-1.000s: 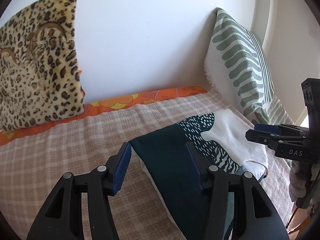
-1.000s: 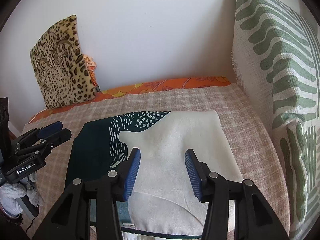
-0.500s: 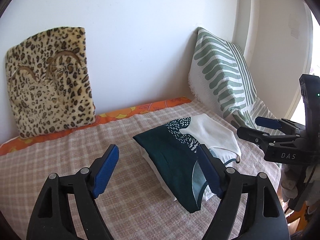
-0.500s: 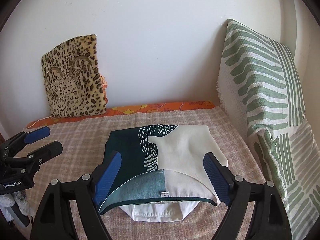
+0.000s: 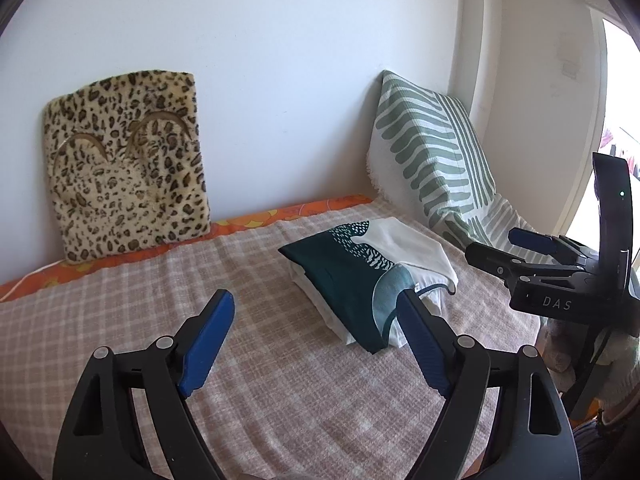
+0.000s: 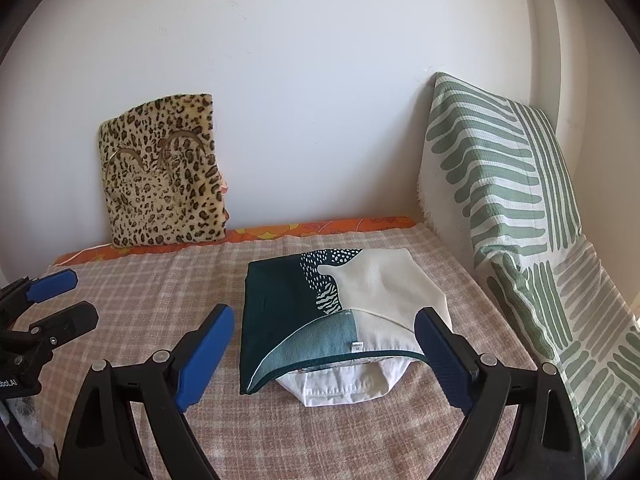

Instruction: Fold small clothes

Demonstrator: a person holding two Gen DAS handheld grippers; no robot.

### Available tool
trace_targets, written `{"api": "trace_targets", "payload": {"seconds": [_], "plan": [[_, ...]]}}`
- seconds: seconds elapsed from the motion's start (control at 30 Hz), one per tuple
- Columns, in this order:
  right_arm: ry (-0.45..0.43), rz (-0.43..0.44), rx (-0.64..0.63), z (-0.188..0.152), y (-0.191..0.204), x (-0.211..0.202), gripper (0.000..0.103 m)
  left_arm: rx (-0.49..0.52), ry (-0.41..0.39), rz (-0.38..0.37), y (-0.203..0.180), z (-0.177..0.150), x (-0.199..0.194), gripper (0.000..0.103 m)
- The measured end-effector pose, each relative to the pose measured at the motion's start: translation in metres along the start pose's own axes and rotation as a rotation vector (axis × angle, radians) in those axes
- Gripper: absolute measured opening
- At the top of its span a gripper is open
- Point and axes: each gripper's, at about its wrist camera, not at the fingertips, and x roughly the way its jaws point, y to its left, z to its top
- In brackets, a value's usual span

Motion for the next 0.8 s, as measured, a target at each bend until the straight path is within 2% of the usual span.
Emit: {"api": "trace_targets", "payload": {"seconds": [0.23, 0.4, 0.8], "plan": [[-0.036, -0.021, 0.013, -0.026, 0.013, -0.016, 0.102, 0.018, -0.029, 0.021, 0.0, -0.02, -0.024, 0.091], [-0.05, -0.027, 0.032, -0.04, 0.016, -0.022, 0.103, 0.031, -0.01, 0.037, -0.003, -0.032, -0.026, 0.096], [-0.042, -0.041, 0.032, -0.06, 0.021, -0.011, 0.103, 0.036, 0.024, 0.073, -0.004, -0.058, -0.022, 0.099]]}}
